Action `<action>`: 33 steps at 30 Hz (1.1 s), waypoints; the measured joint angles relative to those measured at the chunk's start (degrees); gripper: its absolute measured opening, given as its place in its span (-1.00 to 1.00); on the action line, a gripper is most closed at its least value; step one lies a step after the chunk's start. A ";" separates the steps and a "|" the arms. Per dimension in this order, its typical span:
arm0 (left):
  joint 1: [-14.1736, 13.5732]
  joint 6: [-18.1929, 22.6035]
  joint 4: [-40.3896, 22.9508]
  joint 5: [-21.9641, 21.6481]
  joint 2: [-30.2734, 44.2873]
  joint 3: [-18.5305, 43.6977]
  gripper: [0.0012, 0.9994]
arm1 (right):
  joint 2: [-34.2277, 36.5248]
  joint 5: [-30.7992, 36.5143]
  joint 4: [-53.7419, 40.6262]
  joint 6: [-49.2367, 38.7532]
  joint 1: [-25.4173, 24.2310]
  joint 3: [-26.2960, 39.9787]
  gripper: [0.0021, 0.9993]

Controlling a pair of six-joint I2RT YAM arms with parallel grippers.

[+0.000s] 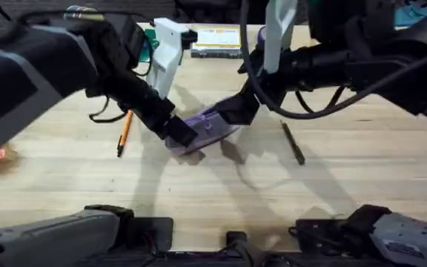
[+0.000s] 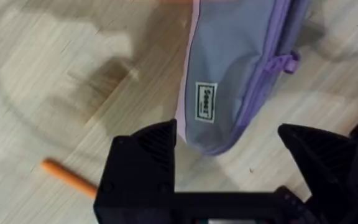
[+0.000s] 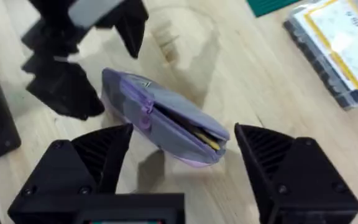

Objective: Unzip the bag, pick up the pens from the table one at a time and place them inside, then zip the bag closed.

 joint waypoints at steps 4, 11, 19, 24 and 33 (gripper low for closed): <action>0.00 0.00 -4.60 -2.06 -0.02 4.32 0.99 | 1.23 -1.63 -0.30 -2.62 -0.02 0.00 0.99; 0.00 0.67 -9.00 -4.14 -4.78 8.25 0.99 | 2.89 -2.99 -1.28 -6.16 -0.02 1.54 0.99; 0.00 0.92 -9.44 -6.42 -17.76 8.41 0.99 | 5.80 -6.38 -9.36 -9.89 -1.04 8.43 0.99; 0.00 1.12 -9.51 -7.55 -26.00 8.42 0.99 | 8.68 -8.55 -13.43 -12.96 -1.92 12.77 0.99; 0.00 1.12 -9.68 -8.22 -33.66 8.43 0.99 | 12.21 -7.70 -6.79 -32.02 -1.94 13.47 0.99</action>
